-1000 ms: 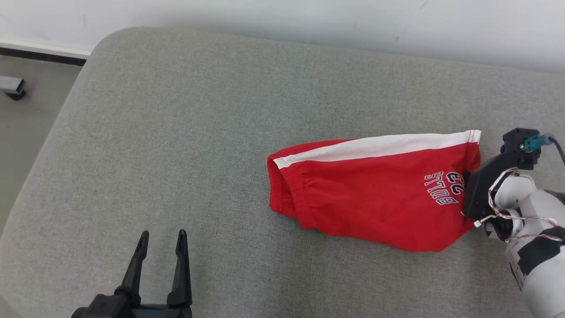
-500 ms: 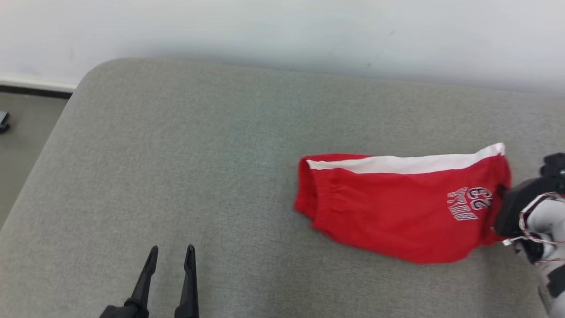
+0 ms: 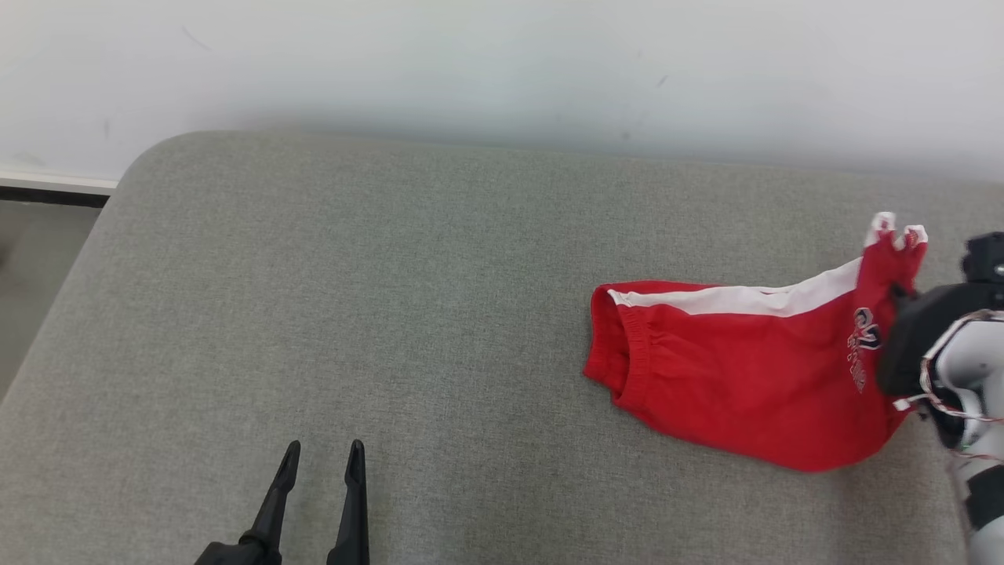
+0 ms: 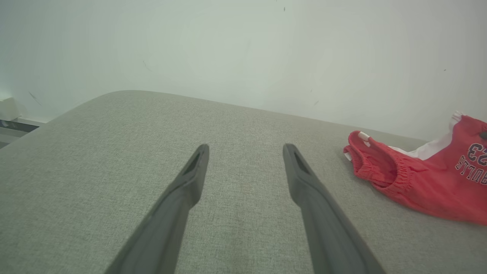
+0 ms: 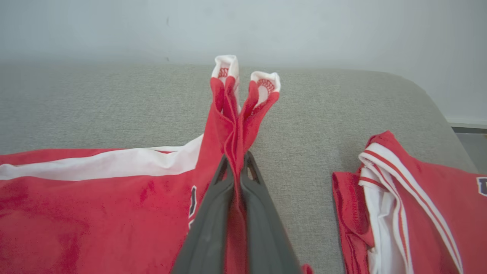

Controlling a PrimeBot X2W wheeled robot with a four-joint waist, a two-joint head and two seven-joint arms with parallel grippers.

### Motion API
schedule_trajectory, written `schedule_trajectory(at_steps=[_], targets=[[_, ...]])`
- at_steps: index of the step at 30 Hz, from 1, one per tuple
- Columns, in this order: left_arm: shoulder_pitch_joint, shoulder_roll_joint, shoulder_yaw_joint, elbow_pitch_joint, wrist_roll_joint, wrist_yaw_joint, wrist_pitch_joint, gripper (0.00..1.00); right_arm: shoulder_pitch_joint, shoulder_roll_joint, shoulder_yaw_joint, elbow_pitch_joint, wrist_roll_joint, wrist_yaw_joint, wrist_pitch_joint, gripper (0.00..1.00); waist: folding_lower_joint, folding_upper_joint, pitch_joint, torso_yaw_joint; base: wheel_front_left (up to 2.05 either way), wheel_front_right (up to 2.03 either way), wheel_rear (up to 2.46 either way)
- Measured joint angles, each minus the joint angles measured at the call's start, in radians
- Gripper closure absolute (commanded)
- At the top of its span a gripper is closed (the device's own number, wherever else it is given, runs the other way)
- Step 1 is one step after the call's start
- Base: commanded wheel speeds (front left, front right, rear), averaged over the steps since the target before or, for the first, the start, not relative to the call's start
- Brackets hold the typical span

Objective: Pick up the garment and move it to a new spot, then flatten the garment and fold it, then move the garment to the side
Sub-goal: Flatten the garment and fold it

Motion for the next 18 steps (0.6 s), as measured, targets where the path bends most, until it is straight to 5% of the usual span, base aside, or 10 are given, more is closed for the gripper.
schedule_trajectory(at_steps=[9, 18], targets=[[0.0, 0.0, -0.003, 0.007, -0.001, 0.0, 0.0, 0.0, 0.06, 0.156, 0.092, -0.228, 0.007, 0.0, 0.153, 1.0, -0.0001, 0.0, -0.021, 0.012, 0.0, 0.0, 0.0], [0.0, 0.0, -0.009, 0.01, -0.013, -0.001, 0.0, 0.0, 0.054, 0.268, 0.126, -0.22, -0.033, 0.0, 0.18, 1.0, -0.0001, 0.0, -0.021, 0.043, 0.0, 0.0, 0.0]])
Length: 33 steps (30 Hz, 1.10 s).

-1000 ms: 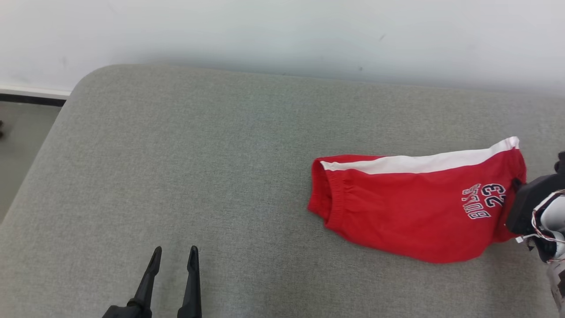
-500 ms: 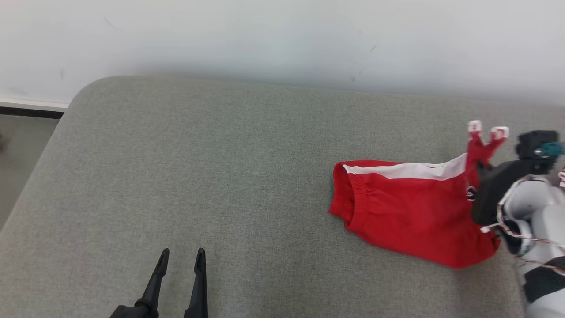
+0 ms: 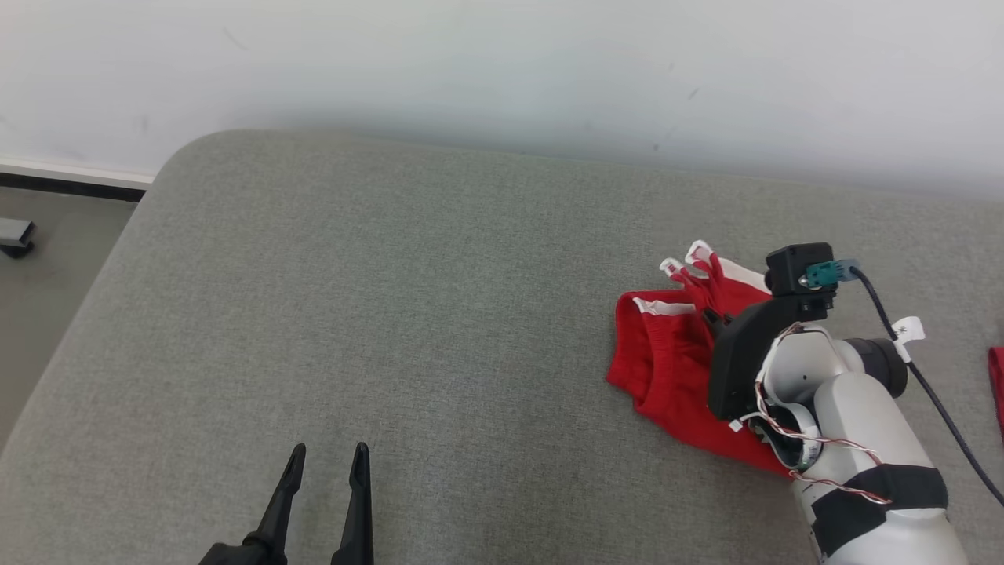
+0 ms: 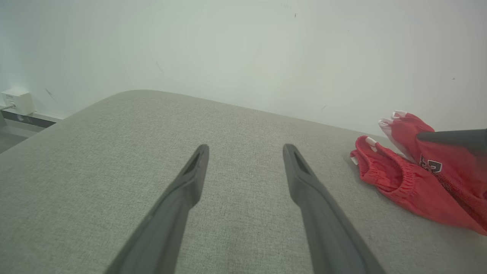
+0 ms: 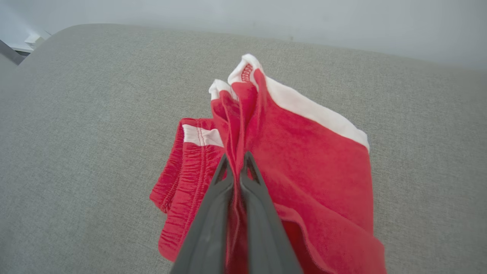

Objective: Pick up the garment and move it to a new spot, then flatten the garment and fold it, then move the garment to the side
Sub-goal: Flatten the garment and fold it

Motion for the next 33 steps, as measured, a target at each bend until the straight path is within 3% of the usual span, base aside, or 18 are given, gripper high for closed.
schedule_trajectory(at_steps=[9, 14, 15, 16, 17, 25, 29, 33], targets=[[0.0, 0.0, -0.009, -0.002, -0.008, 0.001, 0.0, 0.0, -0.057, 0.041, -0.003, 0.16, -0.021, 0.0, -0.055, 1.0, 0.0, 0.0, 0.011, 0.034, 0.0, 0.0, 0.0], [0.0, 0.0, -0.017, 0.0, -0.013, 0.002, 0.0, 0.0, -0.083, 0.042, 0.071, 0.232, 0.059, 0.0, -0.094, 1.0, 0.0001, -0.0001, 0.014, 0.045, 0.0, 0.0, 0.0], [0.0, 0.0, -0.018, 0.001, -0.014, 0.002, 0.0, 0.0, -0.088, 0.042, 0.088, 0.245, 0.078, 0.0, -0.1, 0.91, 0.0, 0.0, 0.013, 0.045, 0.0, 0.0, 0.0], [0.0, 0.0, -0.018, 0.001, -0.014, 0.003, 0.0, 0.0, -0.091, 0.042, 0.104, 0.255, 0.103, 0.0, -0.107, 0.33, 0.0, 0.0, 0.012, 0.046, 0.0, 0.0, 0.0], [0.0, 0.0, -0.018, 0.002, -0.014, 0.006, 0.0, 0.0, -0.095, 0.042, 0.115, 0.265, 0.128, 0.0, -0.116, 0.0, 0.0, 0.0, 0.011, 0.046, 0.0, 0.0, 0.0], [0.007, 0.0, -0.011, 0.011, -0.012, 0.005, 0.0, 0.0, -0.131, 0.042, 0.197, 0.235, 0.385, 0.0, -0.226, 0.0, 0.0, 0.0, -0.023, 0.036, 0.0, 0.0, 0.0], [0.027, 0.0, -0.003, 0.006, -0.007, 0.005, 0.0, 0.0, -0.148, 0.04, 0.152, 0.229, 0.336, 0.0, -0.307, 0.0, 0.0, -0.0001, -0.042, 0.021, 0.0, 0.0, 0.0], [0.033, 0.0, -0.004, 0.004, -0.005, 0.003, 0.0, 0.0, -0.123, -0.018, 0.068, 0.255, 0.247, 0.0, -0.366, 0.0, -0.0001, -0.0001, -0.062, 0.01, 0.0, 0.0, 0.0]])
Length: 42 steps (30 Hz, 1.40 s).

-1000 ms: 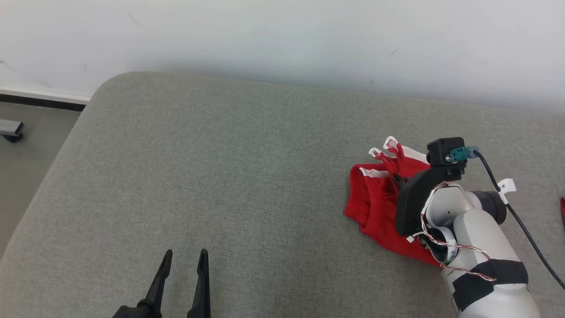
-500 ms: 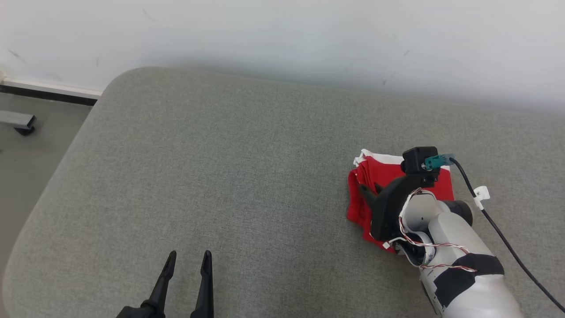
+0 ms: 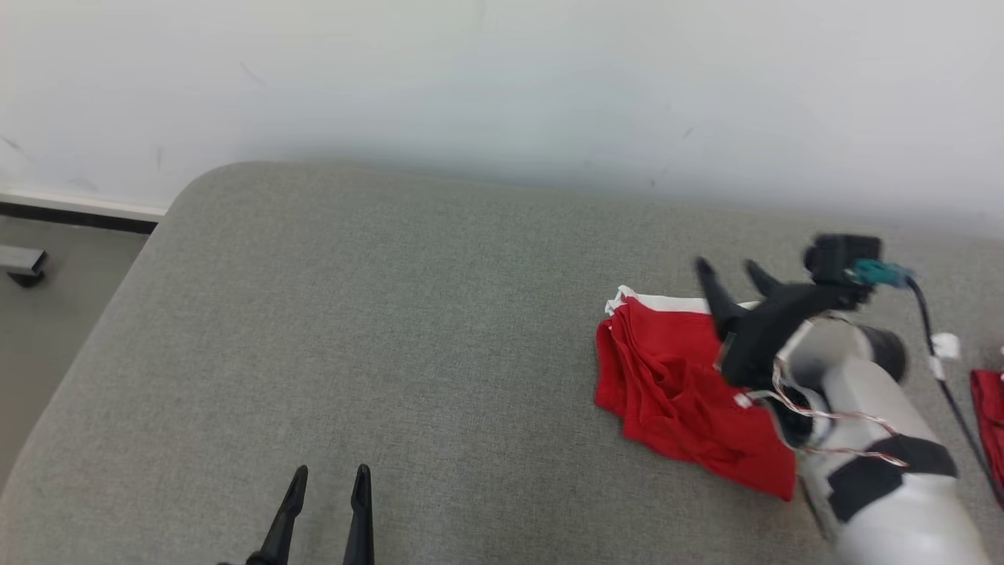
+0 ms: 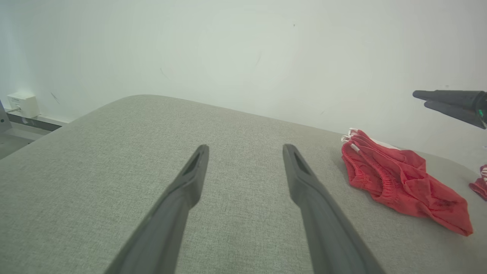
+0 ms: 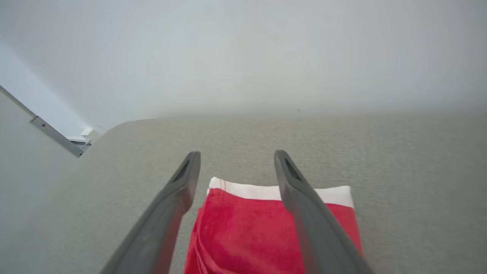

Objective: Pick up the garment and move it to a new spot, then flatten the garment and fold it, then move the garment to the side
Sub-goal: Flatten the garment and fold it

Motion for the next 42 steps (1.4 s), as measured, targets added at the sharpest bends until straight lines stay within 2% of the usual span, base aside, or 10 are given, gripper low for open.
schedule_trajectory(at_steps=[1, 2, 3, 4, 5, 10, 16, 28, 32, 42], targets=[[0.006, 0.0, 0.0, -0.001, 0.0, -0.002, 0.0, 0.0, 0.013, -0.016, -0.018, 0.009, -0.03, 0.0, -0.009, 0.05, 0.0, 0.0, -0.004, -0.002, 0.0, 0.0, 0.0], [0.011, 0.0, -0.001, -0.001, 0.0, -0.002, 0.0, 0.0, 0.031, -0.032, -0.035, 0.019, -0.059, 0.0, -0.017, 0.45, 0.0, 0.0, -0.007, -0.004, 0.0, 0.0, 0.0], [0.013, 0.0, -0.002, 0.0, 0.0, -0.002, 0.0, 0.0, 0.051, -0.04, -0.054, 0.028, -0.084, 0.0, -0.024, 0.64, 0.0, 0.0, -0.009, -0.006, 0.0, 0.0, 0.0], [0.013, 0.0, -0.002, -0.001, 0.0, -0.002, 0.0, 0.0, 0.07, -0.045, -0.072, 0.036, -0.1, 0.0, -0.028, 0.64, 0.0, 0.0, -0.011, -0.007, 0.0, 0.0, 0.0], [0.013, 0.0, -0.003, -0.001, 0.0, -0.003, 0.0, 0.0, 0.088, -0.047, -0.086, 0.044, -0.119, 0.0, -0.032, 1.0, 0.0, 0.0, -0.012, -0.008, 0.0, 0.0, 0.0], [0.013, 0.0, -0.004, -0.002, 0.0, -0.004, 0.0, 0.0, 0.153, -0.039, -0.124, 0.061, -0.213, 0.0, -0.047, 1.0, 0.0001, 0.0, -0.005, -0.01, 0.0, 0.0, 0.0], [0.011, 0.0, 0.0, -0.002, 0.0, -0.007, 0.0, 0.0, 0.174, 0.015, -0.088, 0.053, -0.273, 0.0, -0.057, 1.0, 0.0, 0.0, 0.011, -0.014, 0.0, 0.0, 0.0], [-0.006, 0.0, 0.002, 0.009, 0.0, -0.009, 0.0, 0.0, 0.308, 0.061, 0.299, -0.083, -0.133, 0.0, 0.033, 1.0, 0.0, 0.0, 0.008, -0.003, 0.0, 0.0, 0.0], [-0.003, 0.0, 0.012, 0.009, 0.0, -0.005, 0.0, 0.0, 0.346, 0.061, 0.366, -0.145, -0.068, 0.0, 0.057, 1.0, 0.0, 0.0, 0.004, -0.012, 0.0, 0.0, 0.0], [0.013, 0.0, 0.053, 0.012, 0.002, 0.006, 0.0, 0.0, 0.407, 0.062, 0.296, -0.317, -0.013, 0.0, -0.067, 1.0, 0.0, 0.0, -0.021, -0.056, 0.0, 0.0, 0.0]])
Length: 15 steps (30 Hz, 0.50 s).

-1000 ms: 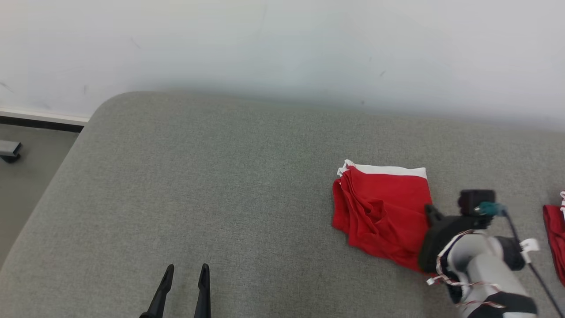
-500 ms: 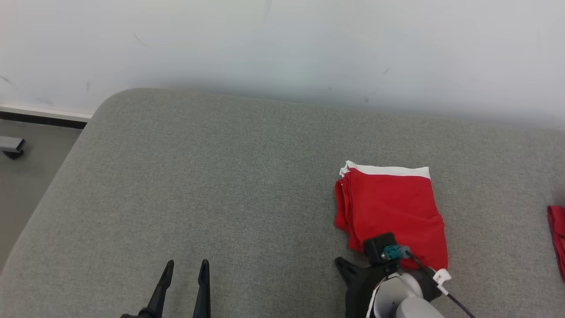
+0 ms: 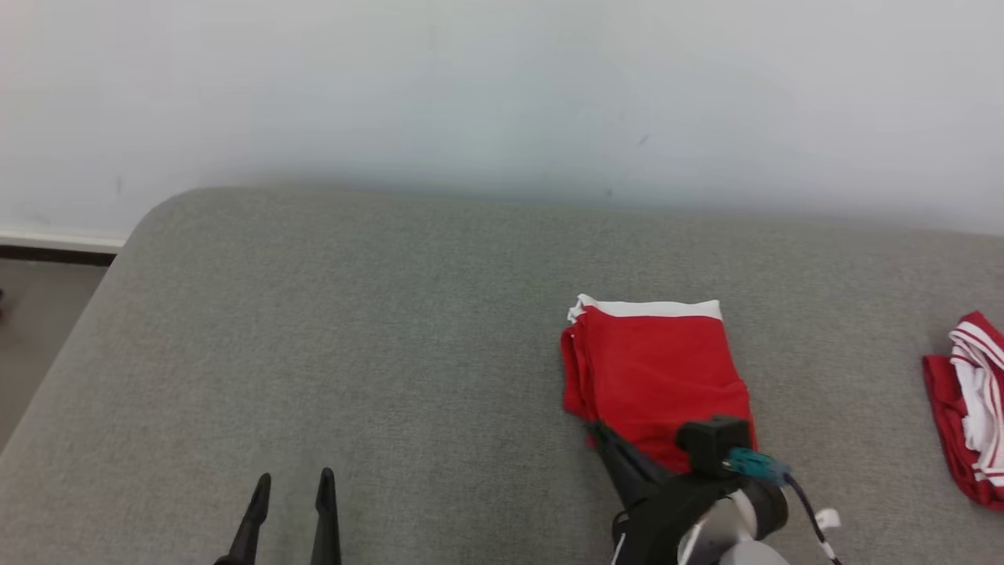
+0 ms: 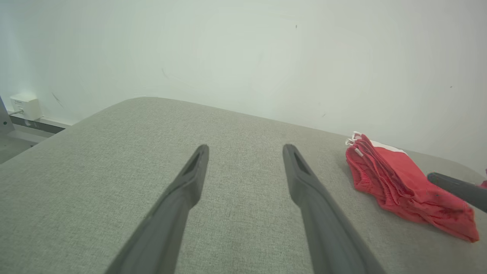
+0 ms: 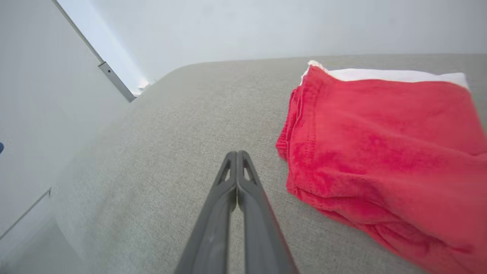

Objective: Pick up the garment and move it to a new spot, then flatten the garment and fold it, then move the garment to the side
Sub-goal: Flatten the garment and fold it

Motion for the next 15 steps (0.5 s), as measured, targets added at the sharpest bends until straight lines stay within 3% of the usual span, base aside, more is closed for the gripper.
schedule_trajectory(at_steps=[2, 4, 5, 15], targets=[[0.001, 0.0, 0.016, 0.0, 0.003, 0.0, 0.0, 0.0, 0.028, -0.001, -0.035, -0.044, -0.004, 0.0, -0.034, 1.0, 0.0, 0.0, -0.008, -0.015, 0.0, 0.0, 0.0], [0.001, 0.001, 0.029, 0.0, 0.012, 0.0, 0.0, 0.0, 0.059, 0.0, -0.073, -0.089, -0.015, 0.0, -0.068, 0.39, 0.0, 0.0, -0.014, -0.031, 0.0, 0.0, 0.0], [0.001, 0.0, 0.035, -0.001, 0.017, 0.0, 0.0, 0.0, 0.076, 0.0, -0.092, -0.114, -0.022, 0.0, -0.079, 0.0, 0.0, 0.0, -0.018, -0.04, 0.0, 0.0, 0.0], [0.003, 0.0, 0.08, 0.001, 0.023, 0.001, 0.0, 0.0, 0.237, -0.001, -0.321, -0.29, -0.11, 0.0, -0.133, 0.0, 0.0, 0.0, -0.042, -0.128, 0.0, 0.0, 0.0]])
